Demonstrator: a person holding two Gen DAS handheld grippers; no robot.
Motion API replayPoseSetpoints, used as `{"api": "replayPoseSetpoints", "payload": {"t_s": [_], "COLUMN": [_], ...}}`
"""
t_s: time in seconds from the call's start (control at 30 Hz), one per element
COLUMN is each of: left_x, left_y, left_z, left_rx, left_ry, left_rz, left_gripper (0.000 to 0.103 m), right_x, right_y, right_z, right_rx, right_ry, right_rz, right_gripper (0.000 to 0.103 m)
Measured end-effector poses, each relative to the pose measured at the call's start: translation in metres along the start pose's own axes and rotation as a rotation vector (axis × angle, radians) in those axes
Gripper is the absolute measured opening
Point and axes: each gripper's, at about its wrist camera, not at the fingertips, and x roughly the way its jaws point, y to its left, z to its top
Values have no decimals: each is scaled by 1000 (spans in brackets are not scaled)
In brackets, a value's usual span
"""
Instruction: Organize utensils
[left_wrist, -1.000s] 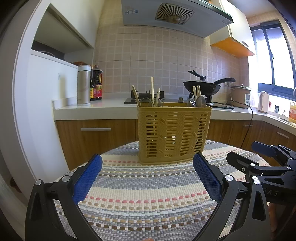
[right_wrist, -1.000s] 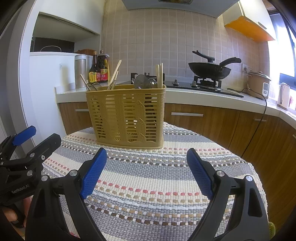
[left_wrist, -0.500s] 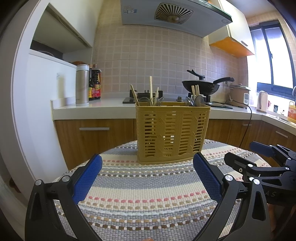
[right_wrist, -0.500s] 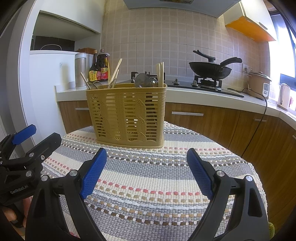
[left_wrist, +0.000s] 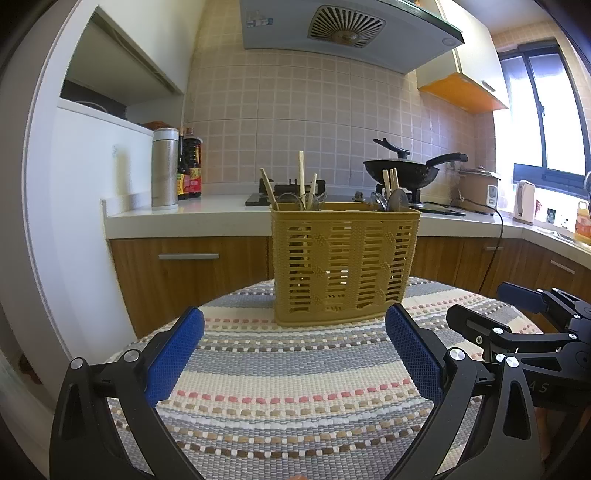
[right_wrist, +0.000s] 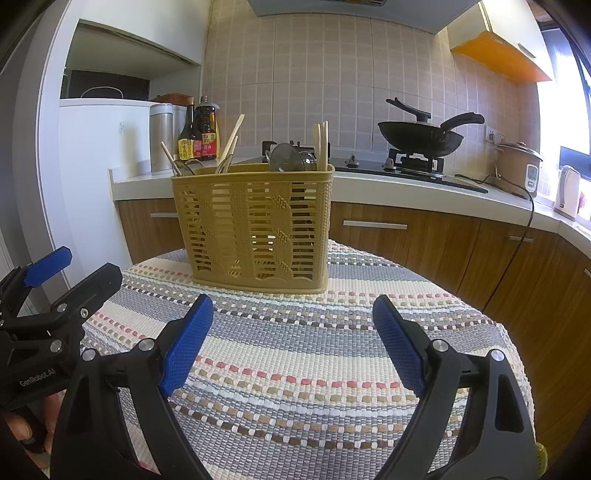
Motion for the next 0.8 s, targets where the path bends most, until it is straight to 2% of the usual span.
{"api": "replayPoseSetpoints", "payload": {"t_s": [0.33, 0.53, 0.7, 0.8], "left_x": [4, 1, 7, 6], "left_y": [6, 8, 21, 27], "left_z": [0, 0, 1, 1], "left_rx": [-17, -17, -90, -115], "left_ry": [19, 4, 58, 46], "left_rz": [2, -2, -30, -10], "left_gripper": [96, 95, 96, 95], "right_x": [0, 0, 0, 1], "right_y": [-1, -1, -2, -3], "right_z": [-1, -1, -1, 0], "right_rx": [0, -5, 5, 8], "right_ry": [0, 0, -1, 3], "right_rz": [-7, -8, -16, -16], "right_gripper": [84, 84, 84, 84]}}
